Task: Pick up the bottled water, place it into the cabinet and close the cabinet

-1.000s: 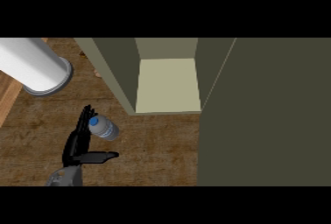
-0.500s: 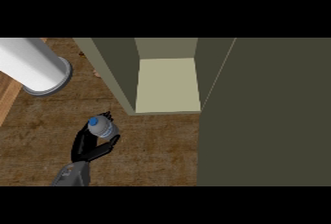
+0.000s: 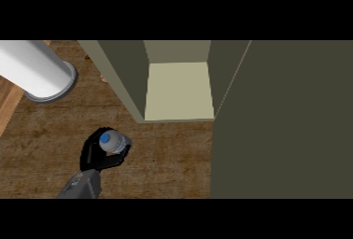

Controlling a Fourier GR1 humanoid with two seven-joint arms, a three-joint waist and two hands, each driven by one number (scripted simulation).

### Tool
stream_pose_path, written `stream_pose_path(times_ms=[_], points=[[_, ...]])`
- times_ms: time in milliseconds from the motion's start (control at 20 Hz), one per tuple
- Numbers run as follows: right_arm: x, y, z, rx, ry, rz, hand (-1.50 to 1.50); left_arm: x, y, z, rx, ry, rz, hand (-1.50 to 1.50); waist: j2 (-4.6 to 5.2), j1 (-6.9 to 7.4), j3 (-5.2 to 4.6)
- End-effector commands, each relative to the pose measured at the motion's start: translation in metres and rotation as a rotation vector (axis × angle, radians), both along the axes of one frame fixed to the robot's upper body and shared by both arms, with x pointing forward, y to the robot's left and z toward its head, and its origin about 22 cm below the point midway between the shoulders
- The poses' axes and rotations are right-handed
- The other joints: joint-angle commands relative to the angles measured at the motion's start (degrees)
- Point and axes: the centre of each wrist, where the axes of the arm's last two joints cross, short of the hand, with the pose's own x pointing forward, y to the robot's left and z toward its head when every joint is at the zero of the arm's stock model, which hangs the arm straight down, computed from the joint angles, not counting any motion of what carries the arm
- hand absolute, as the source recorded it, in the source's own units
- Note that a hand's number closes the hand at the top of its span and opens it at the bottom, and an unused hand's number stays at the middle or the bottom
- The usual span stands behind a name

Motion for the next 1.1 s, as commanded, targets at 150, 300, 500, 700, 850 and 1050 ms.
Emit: stream_pose_path(times_ms=[150, 300, 500, 700, 850, 1050], points=[[-0.004, 0.002, 0.018, 0.032, -0.042, -0.004, -1.5, -0.061, -0.026, -0.036, -0.079, -0.003, 0.052, 1.5, -0.26, 1.17, -0.03], [-0.006, 0.003, 0.011, 0.028, -0.024, -0.013, -1.5, -0.041, -0.036, -0.028, -0.087, -0.038, 0.02, 1.5, -0.28, 0.51, -0.05], [-0.01, -0.004, 0.015, 0.019, -0.018, -0.007, -1.5, -0.032, -0.037, -0.019, -0.087, -0.056, -0.03, 1.5, -0.54, 0.99, 0.03], [-0.007, 0.008, 0.013, 0.059, 0.003, -0.013, -1.5, -0.02, -0.043, -0.009, -0.132, -0.031, -0.07, 1.5, -0.6, 1.19, 0.04], [-0.006, 0.009, 0.024, 0.021, -0.014, -0.008, -1.5, 0.009, -0.059, 0.012, -0.128, -0.036, -0.081, 1.5, -0.66, 1.01, 0.02], [-0.004, 0.005, 0.013, 0.049, -0.007, 0.005, -1.5, 0.028, -0.08, 0.037, -0.126, -0.026, -0.118, 1.5, -0.81, 1.16, 0.08]])
